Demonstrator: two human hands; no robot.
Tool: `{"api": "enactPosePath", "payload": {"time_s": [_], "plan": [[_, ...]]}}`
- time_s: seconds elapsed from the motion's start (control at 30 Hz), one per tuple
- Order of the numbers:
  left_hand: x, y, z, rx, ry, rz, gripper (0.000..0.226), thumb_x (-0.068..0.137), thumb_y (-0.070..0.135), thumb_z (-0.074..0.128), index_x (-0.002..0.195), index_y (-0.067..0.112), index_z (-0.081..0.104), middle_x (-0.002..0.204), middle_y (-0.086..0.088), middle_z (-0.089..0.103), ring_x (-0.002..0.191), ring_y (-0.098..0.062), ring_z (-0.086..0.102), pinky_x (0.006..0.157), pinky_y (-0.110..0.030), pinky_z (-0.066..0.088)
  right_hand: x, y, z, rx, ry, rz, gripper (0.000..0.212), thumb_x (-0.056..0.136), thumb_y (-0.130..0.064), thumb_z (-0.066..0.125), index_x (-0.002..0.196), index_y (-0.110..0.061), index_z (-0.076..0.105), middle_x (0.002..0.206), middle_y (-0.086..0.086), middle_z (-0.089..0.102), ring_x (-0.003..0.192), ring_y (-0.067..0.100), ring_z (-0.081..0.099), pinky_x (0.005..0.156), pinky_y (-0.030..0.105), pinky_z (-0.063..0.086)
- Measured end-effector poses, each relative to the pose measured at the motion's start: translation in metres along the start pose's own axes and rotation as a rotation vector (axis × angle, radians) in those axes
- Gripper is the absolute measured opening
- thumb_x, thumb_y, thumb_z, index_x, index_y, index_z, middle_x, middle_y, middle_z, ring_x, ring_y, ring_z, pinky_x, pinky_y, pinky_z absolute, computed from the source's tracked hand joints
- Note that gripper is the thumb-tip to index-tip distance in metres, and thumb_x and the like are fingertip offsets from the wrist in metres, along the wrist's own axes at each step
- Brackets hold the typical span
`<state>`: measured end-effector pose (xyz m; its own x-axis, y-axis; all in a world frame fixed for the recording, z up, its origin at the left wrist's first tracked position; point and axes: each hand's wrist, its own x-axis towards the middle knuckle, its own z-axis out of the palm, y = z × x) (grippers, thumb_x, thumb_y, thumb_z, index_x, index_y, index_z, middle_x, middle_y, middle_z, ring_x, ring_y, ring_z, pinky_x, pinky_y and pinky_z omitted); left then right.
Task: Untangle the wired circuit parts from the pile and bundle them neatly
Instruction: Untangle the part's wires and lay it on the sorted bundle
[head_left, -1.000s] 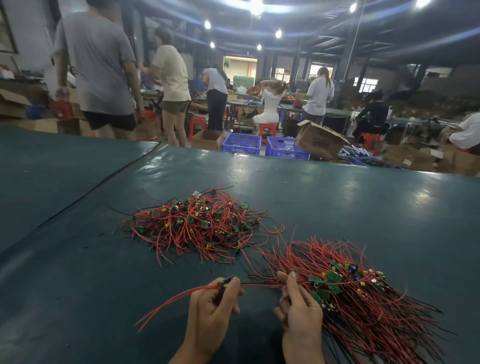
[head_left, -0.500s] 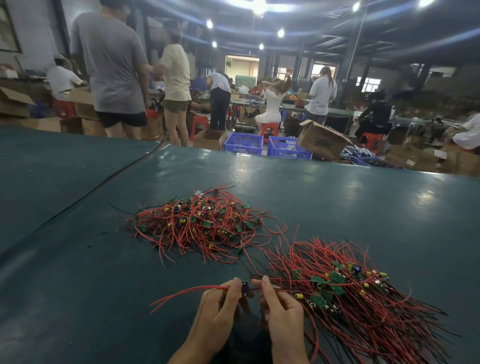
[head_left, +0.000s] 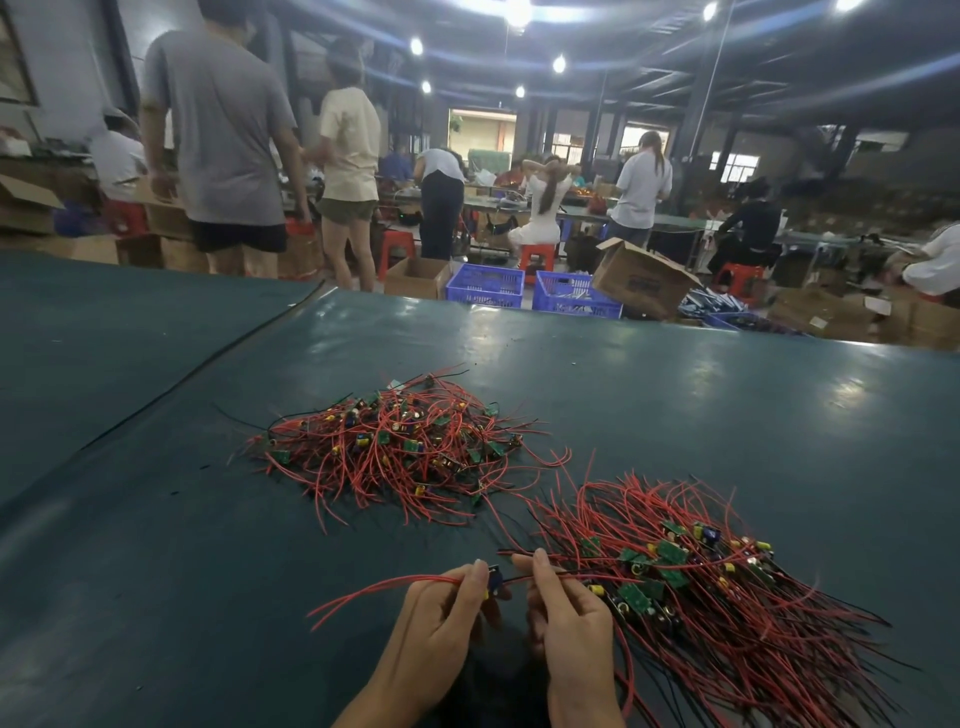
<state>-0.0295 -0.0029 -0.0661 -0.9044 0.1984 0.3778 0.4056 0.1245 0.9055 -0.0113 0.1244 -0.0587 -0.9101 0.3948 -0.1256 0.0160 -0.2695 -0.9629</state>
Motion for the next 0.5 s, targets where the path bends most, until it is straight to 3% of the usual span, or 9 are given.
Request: {"api": "enactPosePath", "payload": {"time_s": [0.17, 0.3, 0.5], "plan": [[0.0, 0.0001, 0.0002, -0.01, -0.023, 0.008, 0.041, 0.098, 0.042, 0.041, 0.064, 0.04, 0.063, 0.054, 0.008, 0.055, 0.051, -0.001, 0.049, 0.053, -0.016, 0.035, 0.0002, -0.0003, 0.0004, -0.014, 0.014, 0.0, 0.026, 0.091, -0.025, 0.064, 0.073, -0.022, 0.081, 0.045, -0.006, 0.042, 0.042, 0.007, 0.036, 0.043, 0.021, 0.028], [0.0003, -0.0038, -0.0001, -0.015, -0.009, -0.008, 0.043, 0.093, 0.054, 0.043, 0.067, 0.028, 0.064, 0.056, 0.002, 0.056, 0.052, -0.007, 0.052, 0.052, -0.022, 0.037, 0.0004, -0.0003, -0.0004, -0.004, 0.017, 0.001, 0.026, 0.092, -0.024, 0.064, 0.073, -0.023, 0.081, 0.045, -0.008, 0.043, 0.039, 0.004, 0.035, 0.039, 0.018, 0.028], [-0.0004, -0.0053, -0.0008, -0.025, -0.015, -0.028, 0.046, 0.095, 0.048, 0.043, 0.072, 0.017, 0.067, 0.063, -0.009, 0.061, 0.057, -0.013, 0.057, 0.055, -0.024, 0.041, -0.0013, -0.0024, -0.0002, 0.003, 0.015, -0.003, 0.027, 0.093, -0.024, 0.063, 0.073, -0.022, 0.081, 0.044, -0.006, 0.037, 0.036, 0.007, 0.03, 0.036, 0.019, 0.026]]}}
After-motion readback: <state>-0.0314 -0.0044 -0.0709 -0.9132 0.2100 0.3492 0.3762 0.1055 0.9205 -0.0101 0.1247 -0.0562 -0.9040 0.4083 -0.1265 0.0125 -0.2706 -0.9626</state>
